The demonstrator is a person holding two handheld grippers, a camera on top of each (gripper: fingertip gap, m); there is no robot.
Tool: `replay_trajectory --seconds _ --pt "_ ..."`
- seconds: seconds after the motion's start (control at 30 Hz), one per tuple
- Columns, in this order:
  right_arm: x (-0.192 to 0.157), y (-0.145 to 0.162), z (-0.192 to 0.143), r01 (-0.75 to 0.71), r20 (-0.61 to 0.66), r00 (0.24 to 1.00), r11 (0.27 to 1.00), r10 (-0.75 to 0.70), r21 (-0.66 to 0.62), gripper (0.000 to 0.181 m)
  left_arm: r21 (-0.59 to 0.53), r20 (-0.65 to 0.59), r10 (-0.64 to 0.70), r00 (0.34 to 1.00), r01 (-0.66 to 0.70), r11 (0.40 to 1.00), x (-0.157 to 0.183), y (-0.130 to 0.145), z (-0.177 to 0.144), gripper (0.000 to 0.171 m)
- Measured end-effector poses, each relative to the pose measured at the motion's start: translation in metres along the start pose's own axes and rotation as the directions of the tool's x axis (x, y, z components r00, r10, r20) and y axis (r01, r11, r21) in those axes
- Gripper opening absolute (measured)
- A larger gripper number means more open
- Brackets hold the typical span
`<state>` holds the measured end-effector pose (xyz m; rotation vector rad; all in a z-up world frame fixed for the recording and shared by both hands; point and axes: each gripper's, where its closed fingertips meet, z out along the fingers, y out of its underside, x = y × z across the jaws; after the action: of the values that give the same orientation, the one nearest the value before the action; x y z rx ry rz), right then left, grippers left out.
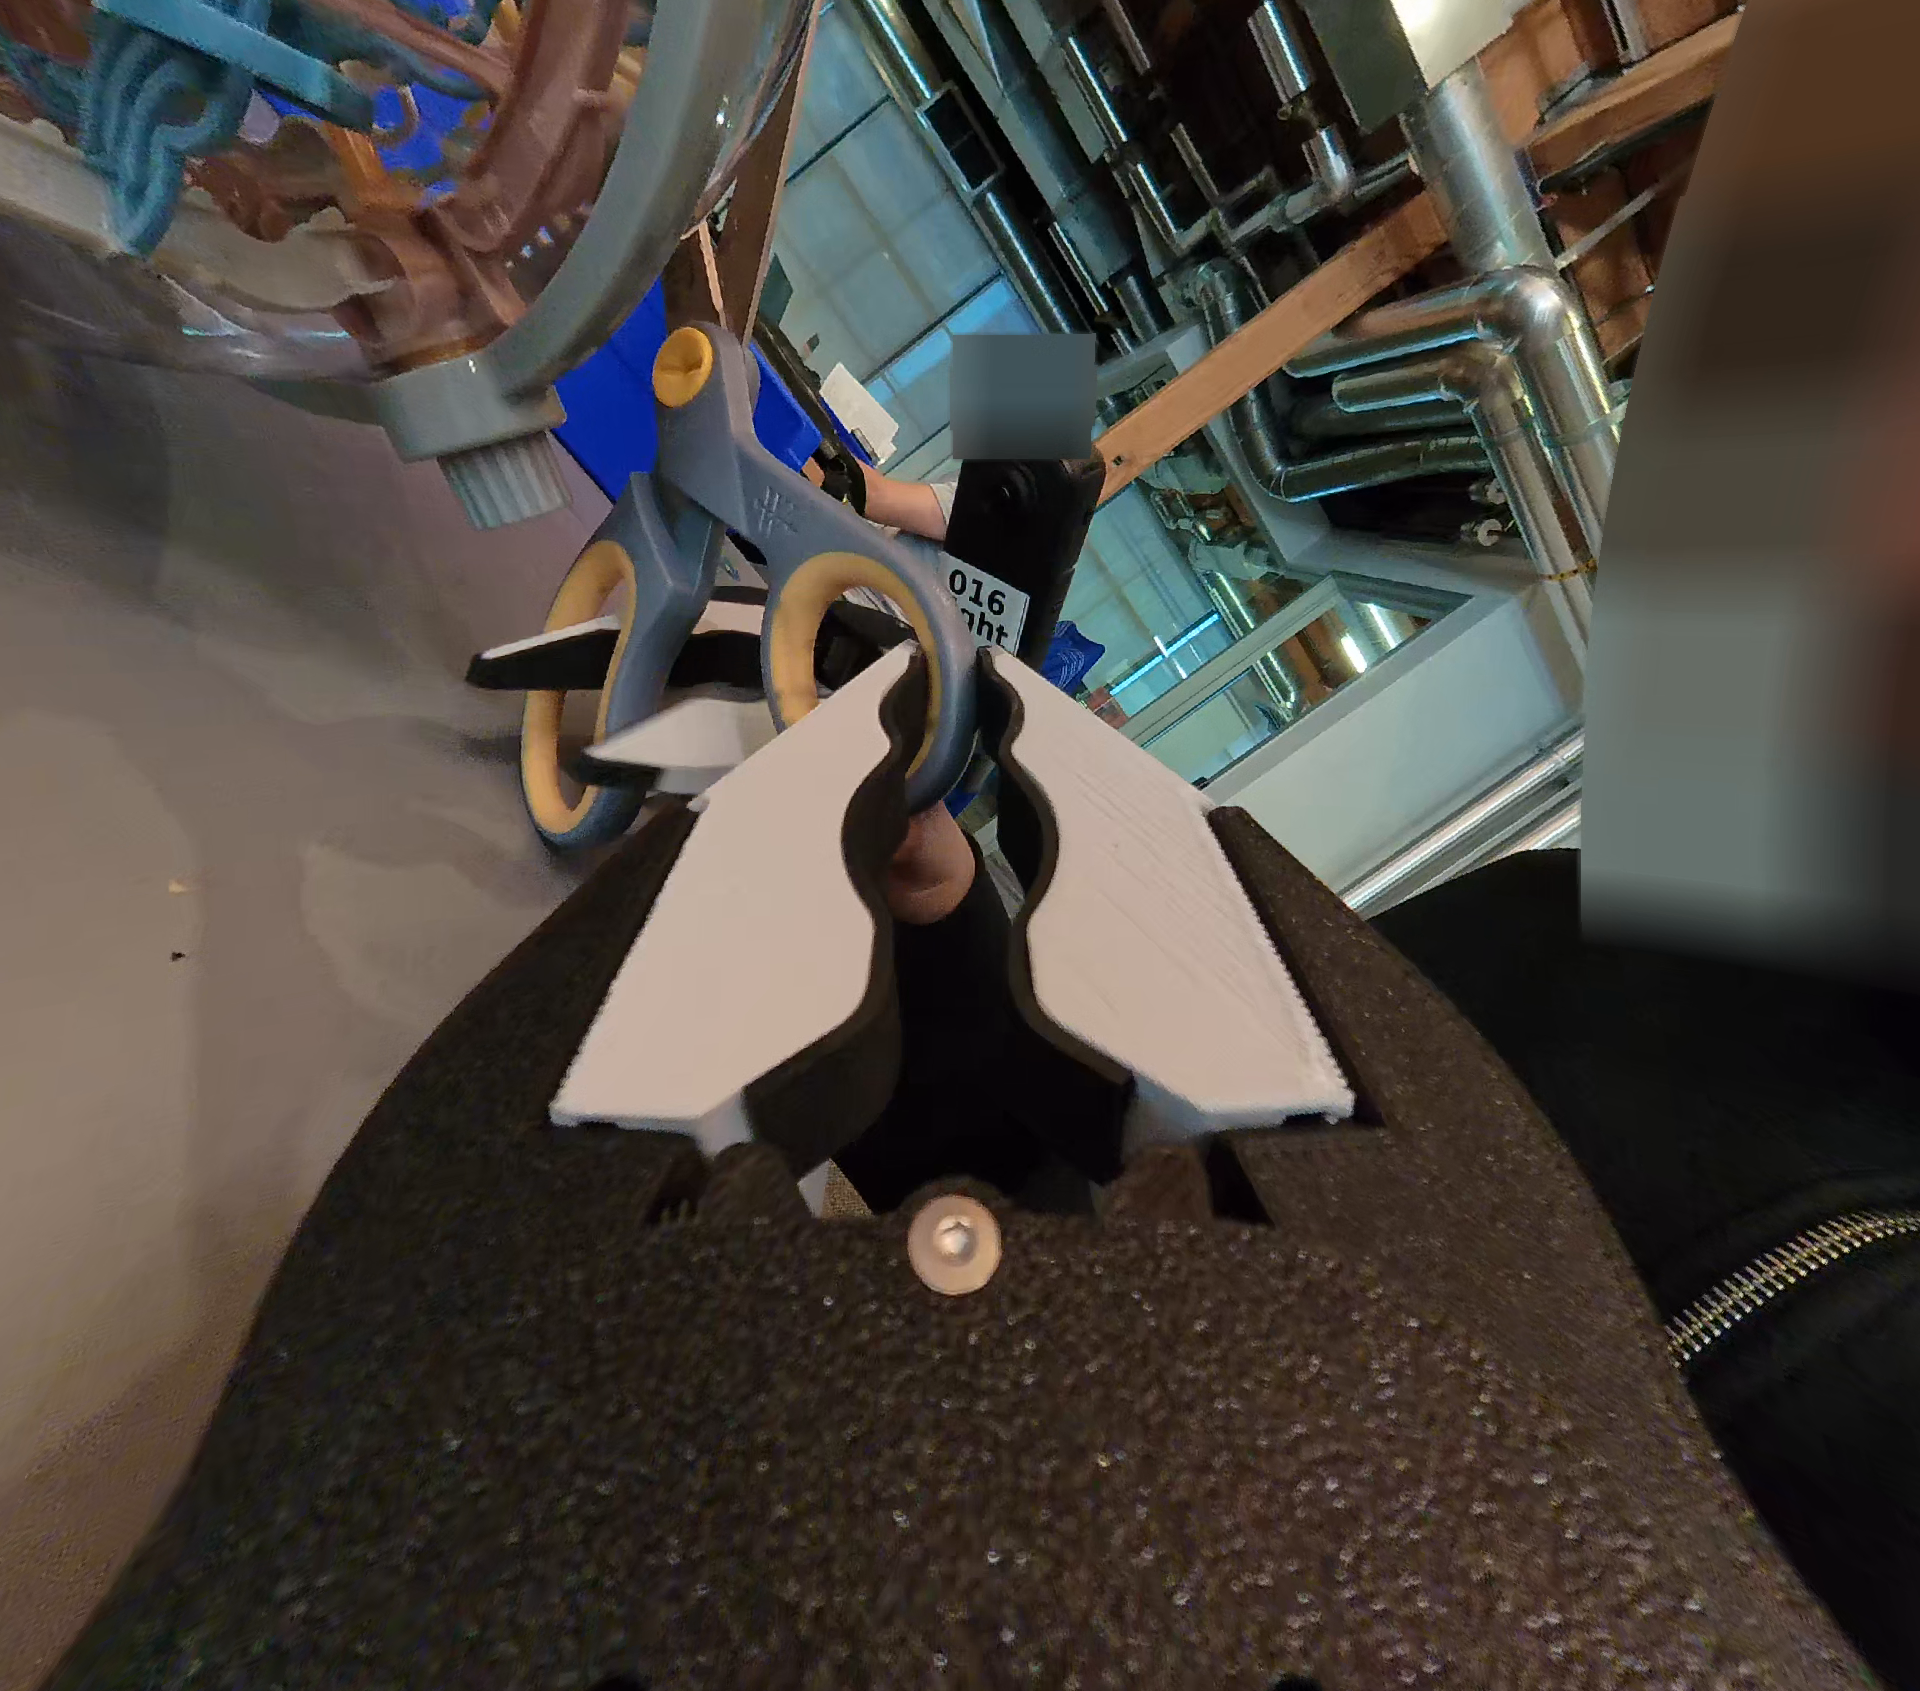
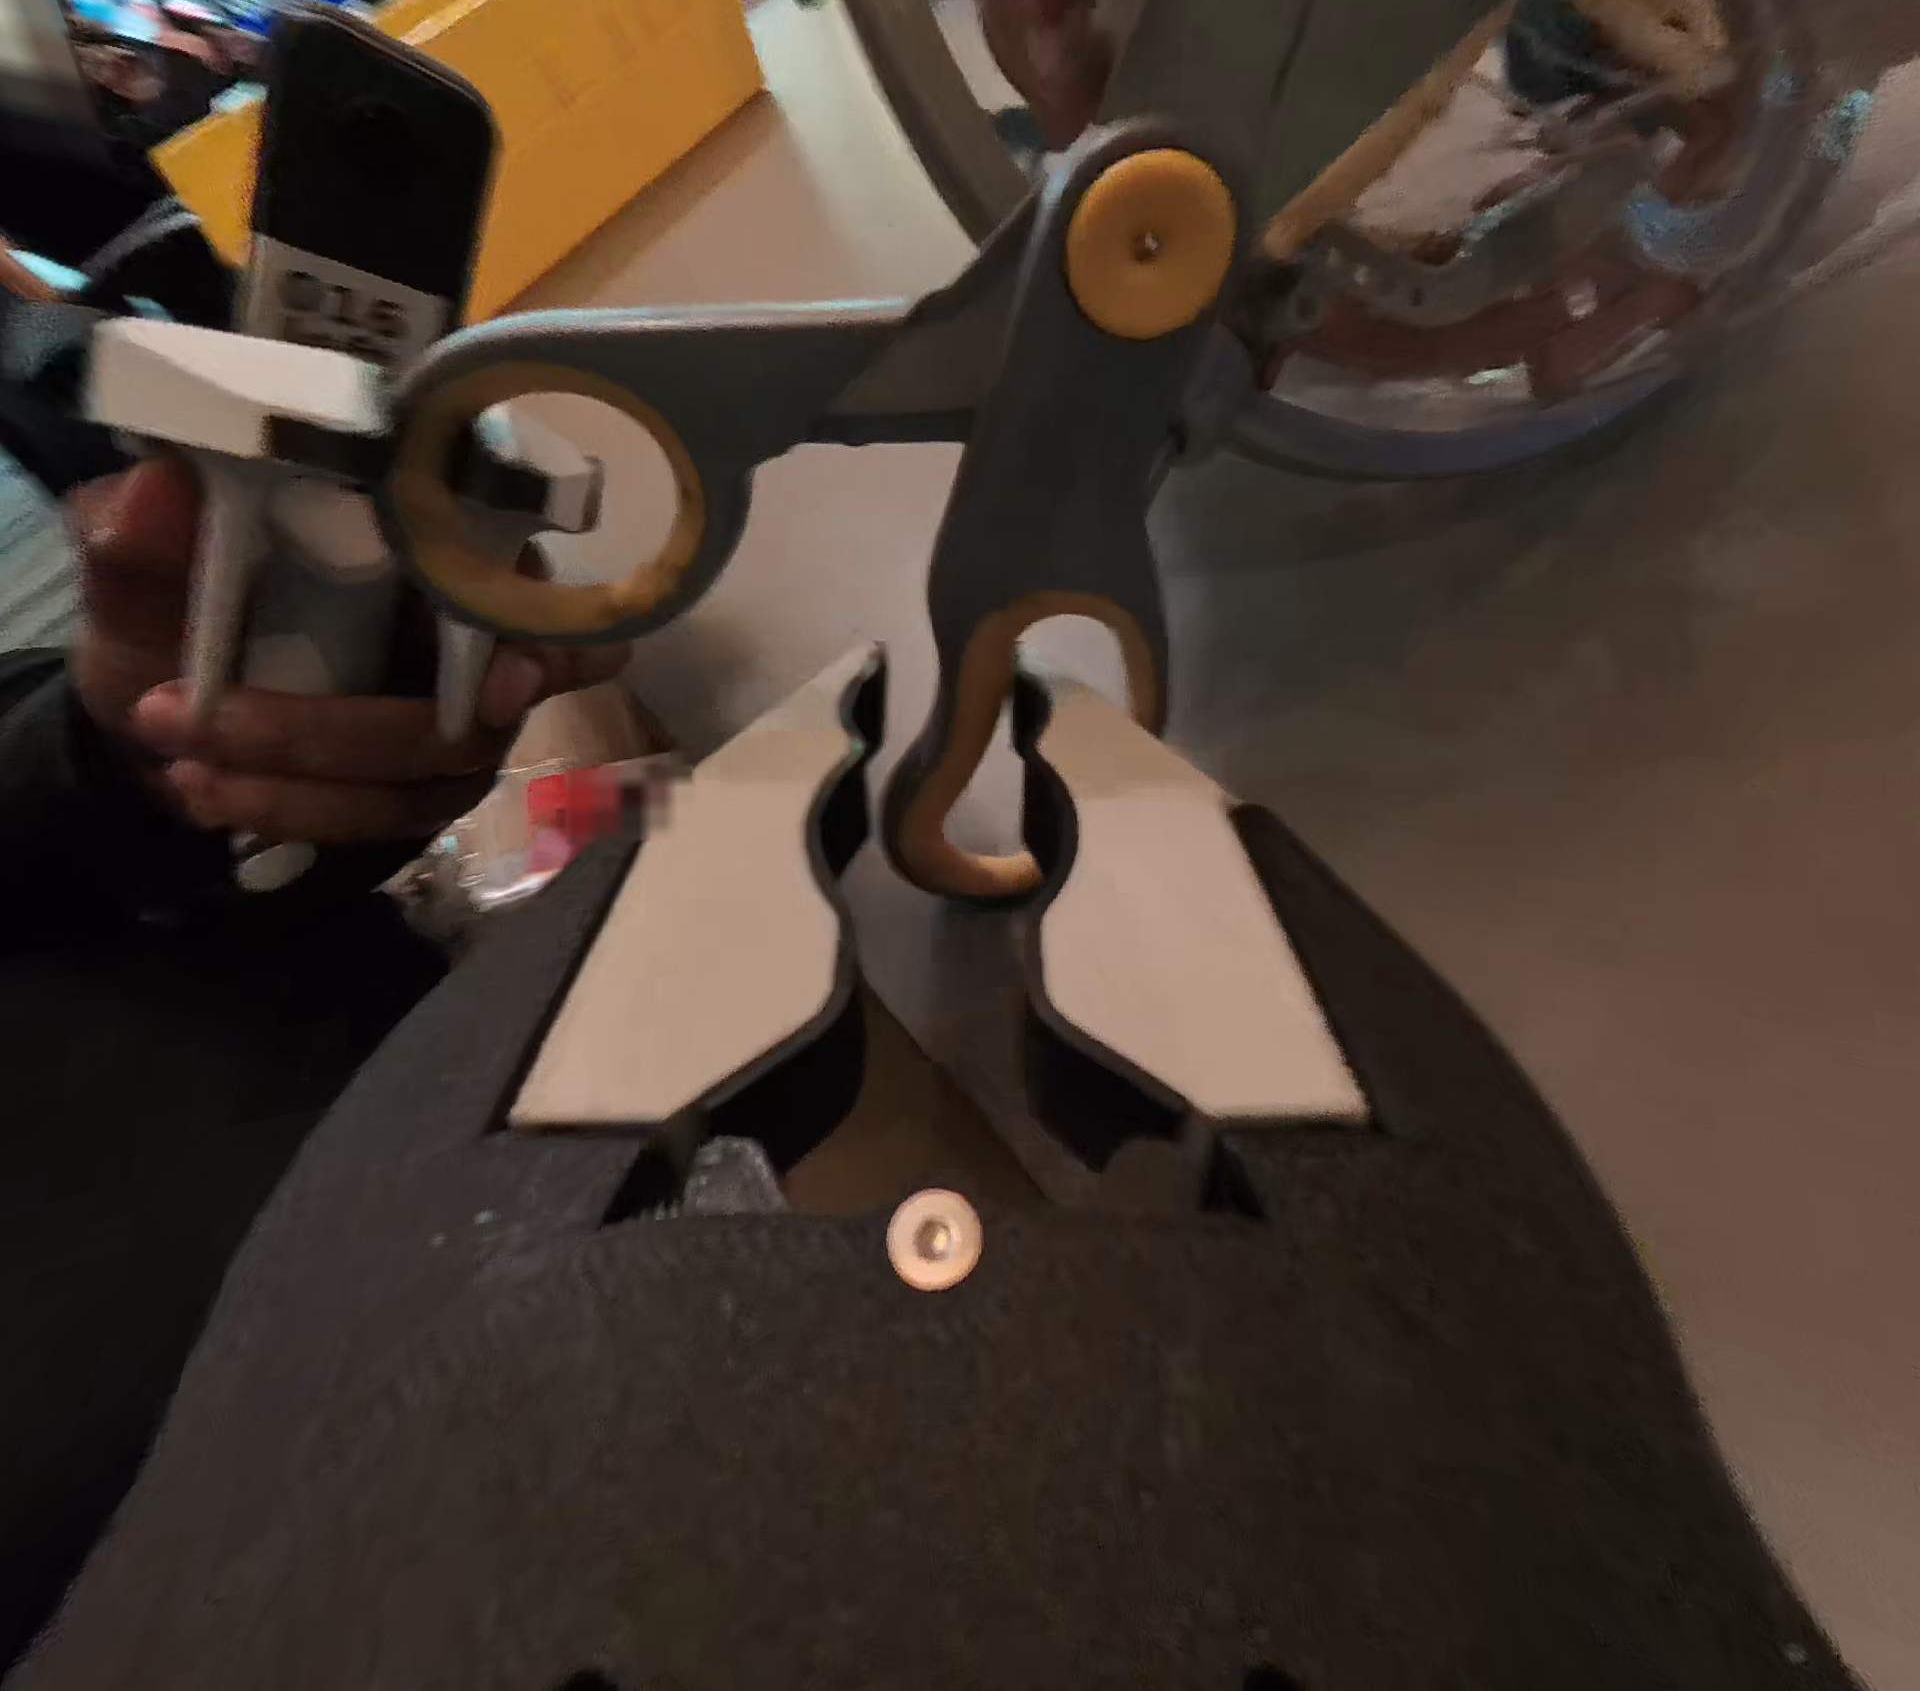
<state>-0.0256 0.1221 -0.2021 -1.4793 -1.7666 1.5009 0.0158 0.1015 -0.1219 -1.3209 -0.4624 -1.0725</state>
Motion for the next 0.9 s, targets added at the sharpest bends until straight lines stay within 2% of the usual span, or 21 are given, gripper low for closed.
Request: replay_trajectory --seconds 0.03,0.13,0.3,0.5,0.6,0.67,0.73,0.9 --pt "0.004 0.001 0.000 0.006 -0.032 0.999 1.000 -0.006 -0.004 0.014 -0.001 0.003 0.005 1.000 -0.005 1.000 0.000 0.000 0.000 0.005" --pt "0.016 -0.001 -0.005 -0.039 -0.076 0.996 0.999 0.040 0.007 0.008 0.012 -0.001 0.003 1.000 -0.003 1.000 0.001 -0.003 -0.002 0.005" --pt "0.040 -0.002 -0.019 -0.054 -0.171 0.984 0.998 0.057 0.024 0.014 0.007 -0.002 -0.014 1.000 0.014 1.000 -0.002 -0.002 -0.005 0.005" --pt "0.056 -0.011 -0.029 0.091 -0.330 0.941 0.995 -0.076 0.031 0.015 -0.002 0.016 -0.021 1.000 0.021 1.000 -0.008 0.000 -0.005 0.005" --pt "0.042 -0.018 -0.025 0.188 -0.314 0.935 0.981 -0.166 0.039 0.009 -0.046 0.055 0.043 0.998 -0.040 0.998 -0.010 0.005 -0.003 0.005" --pt "0.025 -0.022 -0.018 0.209 -0.255 0.948 0.976 -0.188 0.057 0.009 -0.126 0.090 0.127 0.988 -0.115 0.985 -0.012 0.018 0.004 0.005" --pt "0.015 -0.025 -0.014 0.219 -0.224 0.954 0.973 -0.198 0.072 0.009 -0.156 0.089 0.180 0.980 -0.165 0.974 -0.008 0.026 0.009 0.005" --pt "0.011 -0.028 -0.016 0.232 -0.219 0.953 0.968 -0.207 0.093 0.008 -0.130 0.060 0.137 0.989 -0.129 0.983 -0.004 0.021 0.007 0.005"
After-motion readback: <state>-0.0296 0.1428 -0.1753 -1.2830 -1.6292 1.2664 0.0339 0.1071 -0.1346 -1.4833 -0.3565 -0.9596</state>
